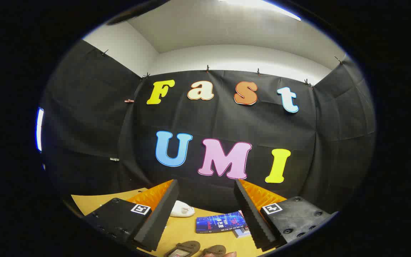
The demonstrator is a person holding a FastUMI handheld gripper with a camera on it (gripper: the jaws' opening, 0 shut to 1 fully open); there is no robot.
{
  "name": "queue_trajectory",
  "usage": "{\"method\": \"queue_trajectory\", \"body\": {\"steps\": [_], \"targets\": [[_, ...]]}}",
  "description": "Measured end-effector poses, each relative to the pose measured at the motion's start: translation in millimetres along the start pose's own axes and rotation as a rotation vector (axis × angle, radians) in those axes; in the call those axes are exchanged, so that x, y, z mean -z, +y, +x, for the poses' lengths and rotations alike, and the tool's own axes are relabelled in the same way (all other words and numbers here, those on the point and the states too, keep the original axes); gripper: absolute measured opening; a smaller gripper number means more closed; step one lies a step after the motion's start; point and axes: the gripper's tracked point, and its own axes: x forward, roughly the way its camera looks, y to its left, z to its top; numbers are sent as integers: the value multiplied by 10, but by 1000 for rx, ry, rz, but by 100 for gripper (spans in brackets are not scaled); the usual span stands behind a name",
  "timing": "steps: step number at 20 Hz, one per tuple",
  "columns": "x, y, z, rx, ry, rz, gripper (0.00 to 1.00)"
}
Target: Open the storage box then place both shoes into the box .Put the left shoe in first, then the right shoe, with the right side of both shoes facing outward in a uniform manner.
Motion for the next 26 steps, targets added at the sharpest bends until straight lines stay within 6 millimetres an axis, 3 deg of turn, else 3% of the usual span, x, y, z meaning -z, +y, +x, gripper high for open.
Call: {"method": "queue_trajectory", "body": {"steps": [26], "targets": [[-69,56,-35,-22,6,-10,97]]}}
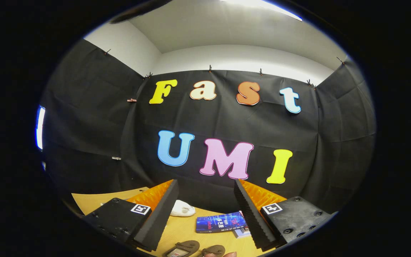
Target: Open the storage box then place both shoes into the box .Put the left shoe in first, then the right shoe, with the right side of both shoes facing outward in a uniform manner.
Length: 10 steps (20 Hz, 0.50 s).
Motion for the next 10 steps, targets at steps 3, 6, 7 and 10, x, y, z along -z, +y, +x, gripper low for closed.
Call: {"method": "queue_trajectory", "body": {"steps": [3,6,7,10], "targets": [[8,36,19,-15,5,-1,97],[63,113,45,-44,27,2,97],[80,155,55,-57,34,11,97],[148,303,102,-101,59,46,97]]}}
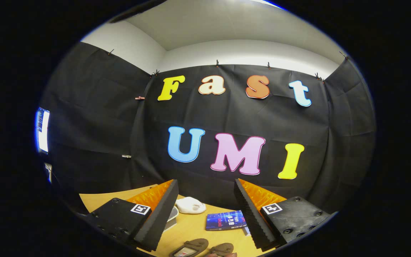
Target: Open the storage box then place both shoes into the box .Put the left shoe in first, then the right shoe, with the right side of both shoes facing outward in a uniform manner.
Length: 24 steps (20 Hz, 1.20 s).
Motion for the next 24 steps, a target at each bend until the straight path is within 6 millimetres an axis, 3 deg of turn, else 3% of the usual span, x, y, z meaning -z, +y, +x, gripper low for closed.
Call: {"method": "queue_trajectory", "body": {"steps": [4,7,17,21,24], "targets": [[372,400,116,-140,121,147,97],[847,788,203,-271,274,357,98],[2570,1320,433,-346,692,764,98],[2970,1646,468,-414,813,909,98],[3076,1773,494,-465,873,1076,98]]}}
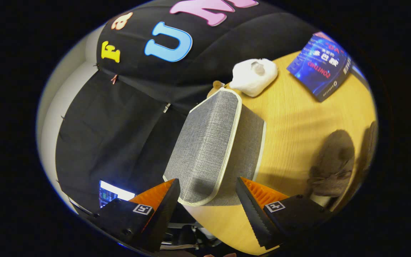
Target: Open the storage box then place both shoes into the box .Put the left shoe in first, then the right shoe, with the right side of both shoes facing outward in a uniform manner.
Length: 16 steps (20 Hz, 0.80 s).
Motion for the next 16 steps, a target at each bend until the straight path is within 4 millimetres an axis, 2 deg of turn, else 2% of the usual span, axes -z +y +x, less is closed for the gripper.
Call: {"method": "queue_trajectory", "body": {"steps": [5,7,13,16], "targets": [[13,-142,67,-92,86,208,98],[-22,-118,96,-139,88,261,98],[-262,-90,217,-248,46,400,97],[-305,-120,225,-278,32,433,95]]}}
